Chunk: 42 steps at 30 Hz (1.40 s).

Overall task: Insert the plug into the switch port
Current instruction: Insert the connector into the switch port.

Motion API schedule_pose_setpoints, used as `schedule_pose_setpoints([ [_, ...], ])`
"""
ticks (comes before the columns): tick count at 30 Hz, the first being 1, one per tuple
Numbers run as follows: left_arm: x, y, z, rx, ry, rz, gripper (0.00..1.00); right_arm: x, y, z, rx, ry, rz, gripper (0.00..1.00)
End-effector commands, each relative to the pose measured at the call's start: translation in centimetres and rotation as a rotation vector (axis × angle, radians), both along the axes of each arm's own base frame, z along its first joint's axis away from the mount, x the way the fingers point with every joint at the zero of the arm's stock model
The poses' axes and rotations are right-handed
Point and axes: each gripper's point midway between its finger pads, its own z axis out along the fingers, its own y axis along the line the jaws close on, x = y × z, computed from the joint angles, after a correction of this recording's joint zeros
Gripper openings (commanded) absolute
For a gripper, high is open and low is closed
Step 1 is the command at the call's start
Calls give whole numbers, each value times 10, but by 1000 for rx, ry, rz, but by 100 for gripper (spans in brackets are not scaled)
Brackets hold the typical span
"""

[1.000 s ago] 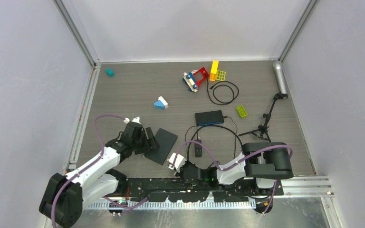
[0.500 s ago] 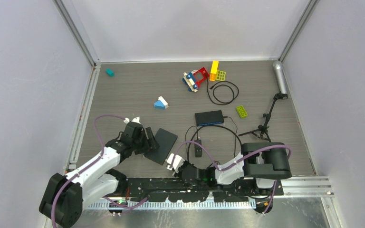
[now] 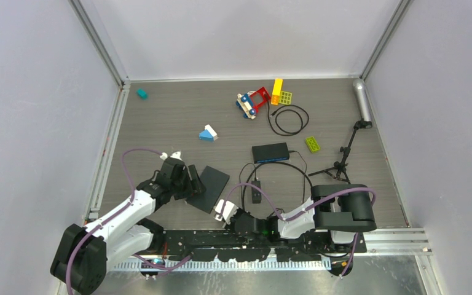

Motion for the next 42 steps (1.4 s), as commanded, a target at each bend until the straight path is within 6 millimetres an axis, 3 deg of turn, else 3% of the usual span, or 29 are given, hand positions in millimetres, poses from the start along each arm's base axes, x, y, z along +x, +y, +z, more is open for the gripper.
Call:
schedule_pose_setpoints([
  [1,-28,-1,-17,8,105,-44,64,-3,25,28,109,-6,21,0],
  [24,-31,-3,-18,33,105,-52,63,9,19,52,143,-79,-23,1],
  [42,-43,-13,-21,26,121,-81,62,10,29,31,110,-59,-33,0],
])
